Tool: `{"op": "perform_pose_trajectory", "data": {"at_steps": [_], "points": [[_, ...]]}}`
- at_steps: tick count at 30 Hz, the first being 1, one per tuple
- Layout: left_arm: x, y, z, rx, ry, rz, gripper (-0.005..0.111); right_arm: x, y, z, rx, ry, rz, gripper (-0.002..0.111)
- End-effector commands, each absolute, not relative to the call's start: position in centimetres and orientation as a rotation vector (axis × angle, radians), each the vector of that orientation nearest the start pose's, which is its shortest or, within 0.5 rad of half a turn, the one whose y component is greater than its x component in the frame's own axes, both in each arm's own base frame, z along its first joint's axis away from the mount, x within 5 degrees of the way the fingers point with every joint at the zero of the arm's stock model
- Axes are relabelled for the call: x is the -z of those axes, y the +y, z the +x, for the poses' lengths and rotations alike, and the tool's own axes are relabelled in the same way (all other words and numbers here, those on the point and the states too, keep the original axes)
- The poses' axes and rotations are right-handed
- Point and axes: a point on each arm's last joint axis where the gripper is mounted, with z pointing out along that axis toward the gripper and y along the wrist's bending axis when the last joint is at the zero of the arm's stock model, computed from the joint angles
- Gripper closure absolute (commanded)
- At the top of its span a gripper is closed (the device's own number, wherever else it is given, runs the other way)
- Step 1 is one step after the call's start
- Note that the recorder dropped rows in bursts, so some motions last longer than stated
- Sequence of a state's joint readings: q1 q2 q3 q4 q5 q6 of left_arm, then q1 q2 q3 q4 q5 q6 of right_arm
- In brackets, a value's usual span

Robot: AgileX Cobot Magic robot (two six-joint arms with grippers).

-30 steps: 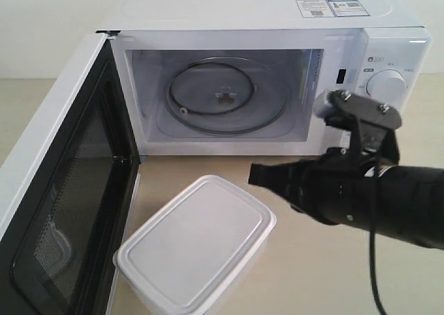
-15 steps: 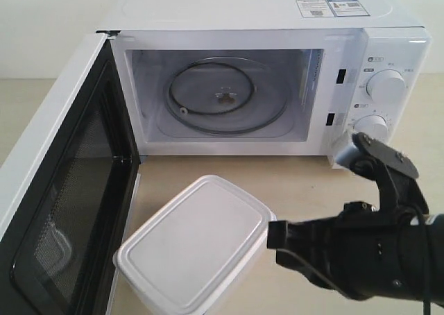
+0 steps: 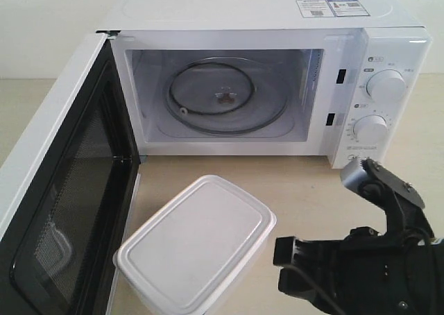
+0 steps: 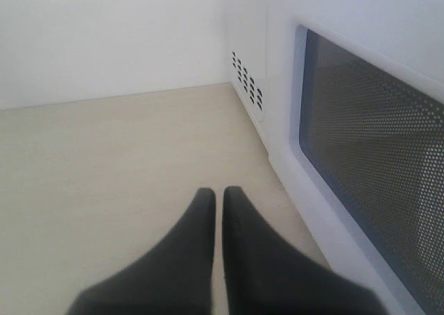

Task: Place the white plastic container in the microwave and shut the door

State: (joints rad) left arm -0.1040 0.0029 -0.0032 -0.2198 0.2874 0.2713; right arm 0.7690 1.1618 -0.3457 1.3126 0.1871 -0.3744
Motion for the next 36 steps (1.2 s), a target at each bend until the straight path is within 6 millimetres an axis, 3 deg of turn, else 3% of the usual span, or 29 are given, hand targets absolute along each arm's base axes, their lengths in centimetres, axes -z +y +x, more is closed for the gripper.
{"op": "perform_pose_trajectory", "data": {"at_steps": [1, 6, 9, 17, 30, 32, 36], "points": [[-18.7, -1.1, 5.4, 0.100, 1.760, 0.174, 0.102, -18.8, 14.6, 12.4, -0.951, 2.549, -0.106, 0.108], [-18.7, -1.1, 5.4, 0.100, 1.760, 0.174, 0.102, -19.0, 14.5, 12.6, -1.001, 2.545, -0.081, 0.108], [-18.7, -1.1, 5.4, 0.100, 1.760, 0.174, 0.102, -19.3, 14.2, 13.0, -1.117, 2.566, 0.045, 0.108], [-18.7, -1.1, 5.4, 0.100, 1.760, 0.174, 0.102, -19.8, 13.3, 14.3, -1.311, 2.511, 0.137, 0.108], [-18.7, -1.1, 5.4, 0.100, 1.760, 0.174, 0.102, -16.3, 14.2, 15.5, -1.290, 2.630, 0.088, 0.108], [-18.7, -1.1, 5.4, 0.100, 1.760, 0.174, 0.102, -16.0, 14.2, 15.5, -1.272, 2.638, 0.085, 0.102], [-18.7, -1.1, 5.4, 0.100, 1.760, 0.174, 0.102, -15.9, 14.1, 15.7, -1.234, 2.639, 0.093, 0.075]]}}
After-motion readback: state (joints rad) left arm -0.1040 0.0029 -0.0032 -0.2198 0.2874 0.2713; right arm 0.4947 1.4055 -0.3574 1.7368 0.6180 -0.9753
